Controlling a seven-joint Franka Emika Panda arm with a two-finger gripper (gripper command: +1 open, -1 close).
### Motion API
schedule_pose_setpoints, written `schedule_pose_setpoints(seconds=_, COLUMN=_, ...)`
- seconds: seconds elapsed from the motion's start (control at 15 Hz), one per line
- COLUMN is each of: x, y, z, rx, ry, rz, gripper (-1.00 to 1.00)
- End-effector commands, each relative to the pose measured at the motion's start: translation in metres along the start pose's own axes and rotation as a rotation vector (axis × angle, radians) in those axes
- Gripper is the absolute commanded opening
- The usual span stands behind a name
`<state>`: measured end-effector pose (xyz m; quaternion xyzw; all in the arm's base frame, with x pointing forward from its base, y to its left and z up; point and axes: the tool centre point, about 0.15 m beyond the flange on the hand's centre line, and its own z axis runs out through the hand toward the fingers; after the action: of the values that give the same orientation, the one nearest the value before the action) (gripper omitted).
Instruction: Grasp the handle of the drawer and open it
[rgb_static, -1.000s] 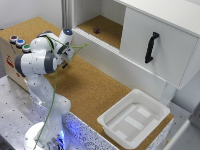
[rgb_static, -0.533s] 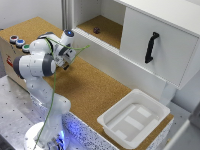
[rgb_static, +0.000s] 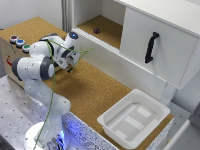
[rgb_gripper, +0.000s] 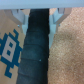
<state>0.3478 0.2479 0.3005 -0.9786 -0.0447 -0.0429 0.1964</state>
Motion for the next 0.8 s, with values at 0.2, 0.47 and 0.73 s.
schedule_pose_setpoints(seconds=0.2, x=0.01, y=0.076, z=-0.001, rx=-0.001, ry=0.019, rz=0.032, gripper=-1.0)
schedule_pose_setpoints(seconds=0.47, x=0.009, y=0.095, z=-0.007, rx=-0.01, ry=0.022, rz=0.068, gripper=-1.0)
schedule_pose_setpoints(seconds=0.73, x=0.011, y=0.112, z=-0.016, rx=-0.025, ry=0.038, rz=0.094, gripper=-1.0)
